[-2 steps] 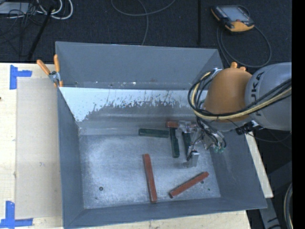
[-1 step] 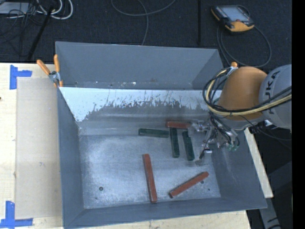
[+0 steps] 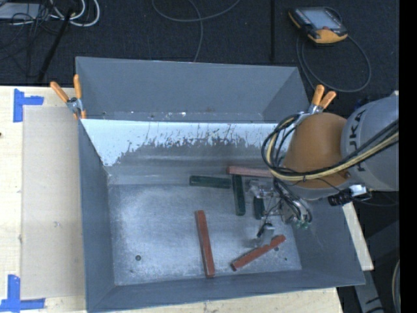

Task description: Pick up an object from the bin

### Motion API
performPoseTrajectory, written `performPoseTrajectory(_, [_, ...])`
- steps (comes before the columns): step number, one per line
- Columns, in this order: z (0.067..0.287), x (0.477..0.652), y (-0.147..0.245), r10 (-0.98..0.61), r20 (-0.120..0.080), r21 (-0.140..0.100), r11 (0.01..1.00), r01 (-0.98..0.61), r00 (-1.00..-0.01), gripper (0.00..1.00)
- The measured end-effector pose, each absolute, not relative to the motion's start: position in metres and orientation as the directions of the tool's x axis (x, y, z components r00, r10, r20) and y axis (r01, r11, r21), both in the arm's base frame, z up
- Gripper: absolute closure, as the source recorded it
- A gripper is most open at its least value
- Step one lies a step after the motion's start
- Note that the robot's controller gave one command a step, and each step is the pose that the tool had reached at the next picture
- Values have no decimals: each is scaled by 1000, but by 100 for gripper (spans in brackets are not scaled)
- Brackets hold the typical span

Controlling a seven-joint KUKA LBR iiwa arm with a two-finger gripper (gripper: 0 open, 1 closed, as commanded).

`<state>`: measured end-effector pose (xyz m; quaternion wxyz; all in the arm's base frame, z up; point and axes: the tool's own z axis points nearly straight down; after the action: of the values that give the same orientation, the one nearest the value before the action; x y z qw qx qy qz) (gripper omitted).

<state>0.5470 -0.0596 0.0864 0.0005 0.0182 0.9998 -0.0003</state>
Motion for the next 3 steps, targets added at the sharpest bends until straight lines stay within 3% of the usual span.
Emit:
performPoseTrajectory(1, [80,531,-34,34,6,3,999,34,-999,0])
performPoseTrajectory(2, [98,581,-27,57,3,1,998,57,-998,0])
performPoseTrajectory(3, [98,556,-45,4,-4,0,1000,4,-1000,0])
